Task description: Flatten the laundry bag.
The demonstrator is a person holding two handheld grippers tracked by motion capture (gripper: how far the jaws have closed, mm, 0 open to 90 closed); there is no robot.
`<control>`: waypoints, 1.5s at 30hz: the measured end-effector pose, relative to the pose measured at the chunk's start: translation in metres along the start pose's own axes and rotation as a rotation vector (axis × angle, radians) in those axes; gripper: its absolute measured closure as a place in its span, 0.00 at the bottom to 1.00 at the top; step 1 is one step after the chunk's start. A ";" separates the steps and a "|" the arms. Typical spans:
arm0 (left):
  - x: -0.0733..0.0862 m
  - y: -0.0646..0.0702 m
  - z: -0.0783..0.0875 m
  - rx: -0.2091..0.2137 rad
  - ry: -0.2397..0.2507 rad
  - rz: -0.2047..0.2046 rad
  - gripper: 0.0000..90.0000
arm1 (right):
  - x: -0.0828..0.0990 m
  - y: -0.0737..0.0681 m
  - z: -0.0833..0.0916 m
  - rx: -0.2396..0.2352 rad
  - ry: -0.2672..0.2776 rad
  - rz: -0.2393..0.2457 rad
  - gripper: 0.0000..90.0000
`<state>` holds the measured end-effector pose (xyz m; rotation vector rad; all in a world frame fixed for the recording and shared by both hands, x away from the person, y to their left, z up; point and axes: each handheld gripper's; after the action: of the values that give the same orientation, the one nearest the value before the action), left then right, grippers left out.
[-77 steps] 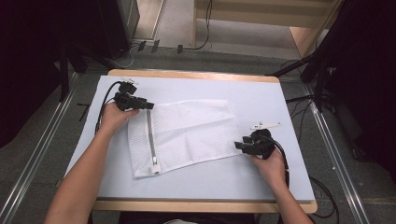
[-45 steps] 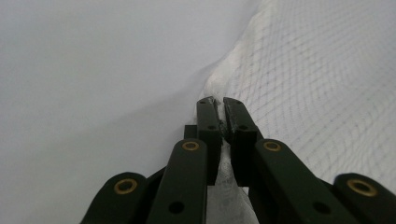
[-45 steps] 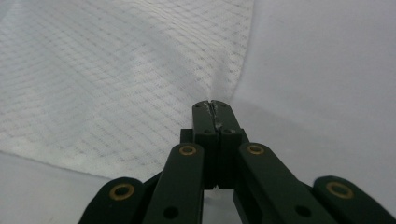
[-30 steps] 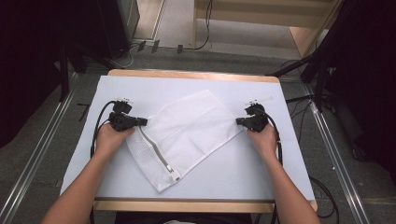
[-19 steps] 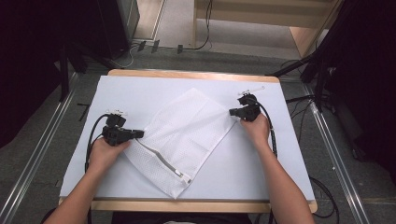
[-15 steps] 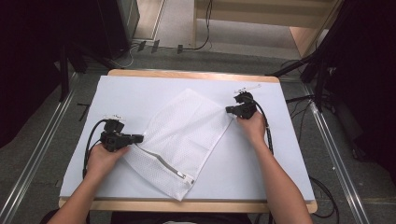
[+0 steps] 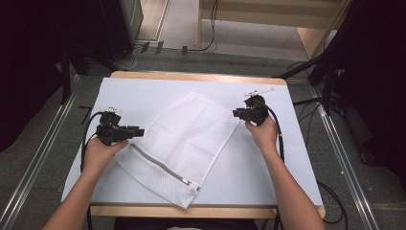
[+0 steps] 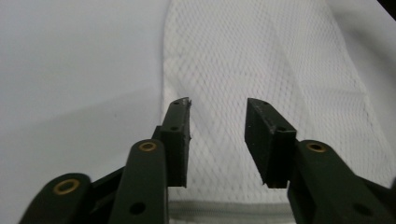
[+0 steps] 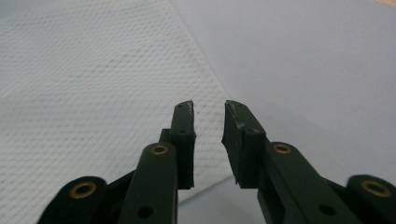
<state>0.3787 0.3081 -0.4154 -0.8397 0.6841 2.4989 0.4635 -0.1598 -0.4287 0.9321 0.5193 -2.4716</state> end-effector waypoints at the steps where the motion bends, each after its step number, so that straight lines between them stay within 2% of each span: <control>1: -0.005 -0.001 -0.002 0.003 -0.010 0.002 0.62 | 0.004 -0.004 0.005 -0.002 -0.003 0.006 0.81; 3: -0.014 -0.003 -0.008 -0.015 -0.017 -0.028 0.62 | 0.007 -0.007 0.007 -0.003 -0.009 0.004 0.80; 4: -0.022 -0.006 -0.018 -0.013 -0.025 -0.033 0.62 | 0.014 -0.012 0.009 -0.008 -0.013 0.008 0.80; 6: -0.025 -0.008 -0.023 -0.011 -0.027 -0.034 0.62 | 0.017 -0.014 0.010 -0.011 -0.019 0.011 0.79; 10: -0.038 -0.014 -0.043 -0.020 -0.057 -0.045 0.62 | 0.034 -0.026 0.013 -0.019 -0.036 0.018 0.75; 11: -0.044 -0.017 -0.052 -0.011 -0.061 -0.041 0.62 | 0.038 -0.028 0.013 -0.018 -0.040 0.020 0.74; 13: -0.046 -0.018 -0.055 -0.009 -0.059 -0.043 0.62 | 0.044 -0.031 0.012 -0.019 -0.049 0.020 0.74; 14: -0.052 -0.020 -0.061 -0.006 -0.063 -0.040 0.62 | 0.046 -0.032 0.012 -0.020 -0.053 0.015 0.73; 18: -0.058 -0.024 -0.070 -0.003 -0.056 -0.045 0.62 | 0.052 -0.033 0.010 -0.024 -0.058 -0.012 0.72; 20: -0.062 -0.027 -0.080 0.005 -0.040 -0.033 0.62 | 0.055 -0.035 0.006 -0.015 -0.059 -0.036 0.66; 22: -0.062 -0.028 -0.083 0.005 -0.032 -0.029 0.62 | 0.056 -0.036 0.001 0.002 -0.066 -0.046 0.66; 24: -0.063 -0.030 -0.091 0.006 -0.032 -0.022 0.62 | 0.056 -0.037 -0.001 0.012 -0.071 -0.049 0.66; 27: -0.062 -0.030 -0.099 -0.007 -0.049 -0.038 0.64 | 0.057 -0.041 -0.008 0.027 -0.074 -0.051 0.65; 29: -0.063 -0.030 -0.104 0.020 -0.032 -0.020 0.66 | 0.057 -0.045 -0.010 0.032 -0.071 -0.037 0.69; 30: -0.063 -0.030 -0.104 0.020 -0.032 -0.020 0.72 | 0.057 -0.045 -0.010 0.032 -0.071 -0.037 0.69; 31: -0.062 -0.030 -0.105 0.033 -0.038 -0.016 0.74 | 0.056 -0.048 -0.011 0.052 -0.072 -0.018 0.75; 32: -0.062 -0.029 -0.106 0.032 -0.040 -0.020 0.74 | 0.056 -0.048 -0.011 0.052 -0.072 -0.018 0.75; 33: -0.063 -0.026 -0.107 0.033 -0.064 -0.040 0.84 | 0.056 -0.050 -0.012 0.063 -0.071 -0.003 0.81; 34: -0.063 -0.026 -0.107 0.033 -0.064 -0.040 0.90 | 0.056 -0.050 -0.012 0.061 -0.071 0.000 0.83; 35: -0.063 -0.024 -0.107 0.020 -0.071 -0.053 0.90 | 0.056 -0.050 -0.012 0.061 -0.071 0.000 0.83; 36: -0.063 -0.023 -0.108 0.019 -0.078 -0.063 0.96 | 0.056 -0.049 -0.012 0.056 -0.071 -0.002 0.87; 37: -0.064 -0.022 -0.105 -0.001 -0.065 -0.067 0.99 | 0.057 -0.048 -0.012 0.040 -0.072 -0.005 0.91; 39: -0.065 -0.021 -0.103 0.001 -0.047 -0.066 0.99 | 0.057 -0.048 -0.012 0.036 -0.073 -0.003 0.93; 40: -0.068 -0.017 -0.096 -0.005 -0.015 -0.078 0.99 | 0.057 -0.048 -0.012 0.021 -0.076 -0.004 0.97; 42: -0.069 -0.014 -0.092 -0.009 -0.007 -0.087 0.99 | 0.057 -0.049 -0.012 0.020 -0.079 -0.006 0.98; 43: -0.071 -0.010 -0.088 -0.022 0.000 -0.108 0.99 | 0.056 -0.049 -0.013 0.019 -0.079 0.003 0.98; 44: -0.074 -0.003 -0.080 -0.044 0.029 -0.141 0.99 | 0.056 -0.049 -0.013 0.017 -0.080 0.002 0.98; 45: -0.074 -0.003 -0.080 -0.044 0.029 -0.141 0.99 | 0.056 -0.048 -0.013 0.013 -0.080 -0.005 0.98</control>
<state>0.4691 0.2482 -0.4249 -0.9095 0.5618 2.3876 0.4072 -0.1284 -0.4674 0.8336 0.4801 -2.5074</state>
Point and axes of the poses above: each handheld gripper's, and its own axes: z roughly backward along the jaws, x roughly out of its underside, y roughly to its right, and after that the axes turned 2 degrees about -z, right-handed
